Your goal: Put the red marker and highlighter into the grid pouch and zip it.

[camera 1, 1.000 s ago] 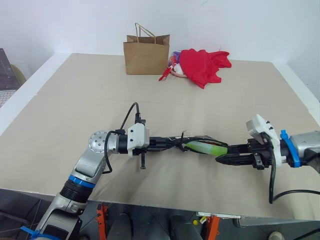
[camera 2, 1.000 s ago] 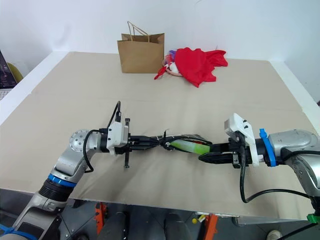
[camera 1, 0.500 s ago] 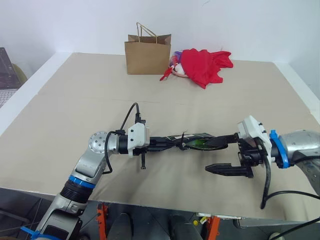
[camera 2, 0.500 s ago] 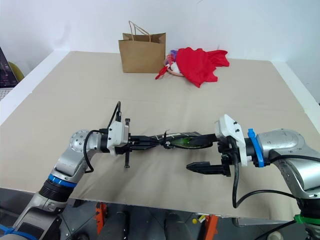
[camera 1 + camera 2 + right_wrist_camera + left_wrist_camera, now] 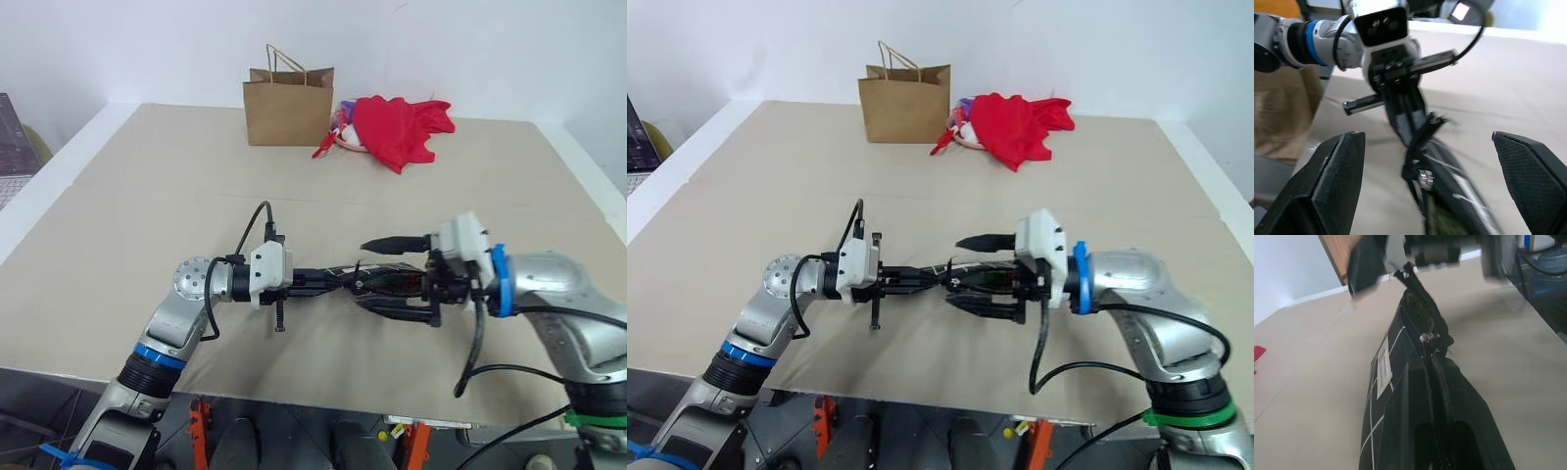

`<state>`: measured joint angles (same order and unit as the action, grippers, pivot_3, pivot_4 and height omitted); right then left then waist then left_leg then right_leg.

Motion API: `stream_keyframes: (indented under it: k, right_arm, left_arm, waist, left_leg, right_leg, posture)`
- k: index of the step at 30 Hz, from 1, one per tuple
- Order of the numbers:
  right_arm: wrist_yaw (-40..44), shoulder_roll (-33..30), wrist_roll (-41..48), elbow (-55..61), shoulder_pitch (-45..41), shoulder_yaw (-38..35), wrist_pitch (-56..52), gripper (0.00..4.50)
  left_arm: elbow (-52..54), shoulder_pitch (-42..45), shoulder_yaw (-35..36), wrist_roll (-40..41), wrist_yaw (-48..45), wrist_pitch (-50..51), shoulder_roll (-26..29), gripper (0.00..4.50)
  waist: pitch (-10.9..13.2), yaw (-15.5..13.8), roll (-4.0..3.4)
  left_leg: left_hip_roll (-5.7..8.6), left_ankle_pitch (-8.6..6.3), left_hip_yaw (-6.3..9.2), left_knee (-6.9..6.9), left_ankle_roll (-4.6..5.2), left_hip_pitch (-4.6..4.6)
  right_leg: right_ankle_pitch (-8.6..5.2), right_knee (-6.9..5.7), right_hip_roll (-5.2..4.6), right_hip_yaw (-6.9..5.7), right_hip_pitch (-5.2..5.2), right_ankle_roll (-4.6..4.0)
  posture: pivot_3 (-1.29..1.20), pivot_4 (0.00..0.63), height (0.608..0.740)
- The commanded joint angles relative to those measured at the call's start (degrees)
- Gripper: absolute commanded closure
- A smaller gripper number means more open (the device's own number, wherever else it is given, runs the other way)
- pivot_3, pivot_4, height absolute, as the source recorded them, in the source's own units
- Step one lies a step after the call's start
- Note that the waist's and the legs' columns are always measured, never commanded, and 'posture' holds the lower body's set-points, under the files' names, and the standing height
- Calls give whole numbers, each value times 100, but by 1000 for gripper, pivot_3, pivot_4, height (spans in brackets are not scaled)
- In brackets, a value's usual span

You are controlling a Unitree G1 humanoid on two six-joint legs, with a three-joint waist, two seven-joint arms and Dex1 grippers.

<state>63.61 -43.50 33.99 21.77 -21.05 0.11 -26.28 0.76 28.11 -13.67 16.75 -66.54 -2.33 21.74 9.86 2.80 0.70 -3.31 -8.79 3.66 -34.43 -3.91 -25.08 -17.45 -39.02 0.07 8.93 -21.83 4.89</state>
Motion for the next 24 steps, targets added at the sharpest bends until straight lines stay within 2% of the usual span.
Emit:
stream_keyframes:
  k: [1,3,5,7,13,14,20,24]
  right_arm:
    - [48,137,-44,-4,-156,117,154,24]
    - [72,230,-80,-83,-223,188,218,24]
    - [137,277,-101,-139,-278,238,282,549]
    - [198,307,-146,-176,-318,268,376,1352]
    - [272,374,-168,-203,-337,294,476,4254]
    - [278,374,-174,-207,-330,300,480,4461]
    - [261,367,-288,-250,-270,288,594,4461]
    - [308,183,-235,-208,-125,24,632,4461]
  left_arm:
    - [151,38,51,36,21,-76,26,4500]
    - [156,30,53,22,40,-77,27,4500]
    - [165,24,56,9,63,-75,28,4500]
    - [175,16,59,0,83,-73,34,4500]
    - [205,-3,60,-1,112,-58,52,4500]
    - [207,-5,58,0,115,-59,55,4500]
    - [189,16,49,13,90,-74,59,4500]
    - [177,16,52,17,75,-65,71,4500]
  waist:
    - [0,0,0]
    - [0,0,0]
    - [0,0,0]
    - [0,0,0]
    - [0,0,0]
    - [0,0,0]
    - [0,0,0]
    - [0,0,0]
  left_leg:
    - [0,0,0,0,0,-1]
    - [0,0,0,0,0,-1]
    - [0,0,1,-1,0,1]
    - [0,0,1,-1,0,1]
    - [0,0,2,-1,0,1]
    - [0,0,2,-1,0,0]
    - [0,0,2,-1,0,1]
    - [0,0,2,-1,0,1]
  right_leg:
    - [0,0,0,0,0,0]
    - [0,0,0,0,0,-1]
    - [0,0,0,0,0,-1]
    - [1,0,0,-1,0,-1]
    - [1,0,0,-2,0,-1]
    - [1,0,0,-2,0,0]
    - [1,-1,0,-2,0,-1]
    - [1,-1,0,-2,0,-1]
  posture:
    - [0,150,740]
    - [0,150,740]
    - [0,150,740]
    - [0,150,740]
    - [0,150,740]
    - [0,150,740]
    - [0,150,740]
    - [0,150,740]
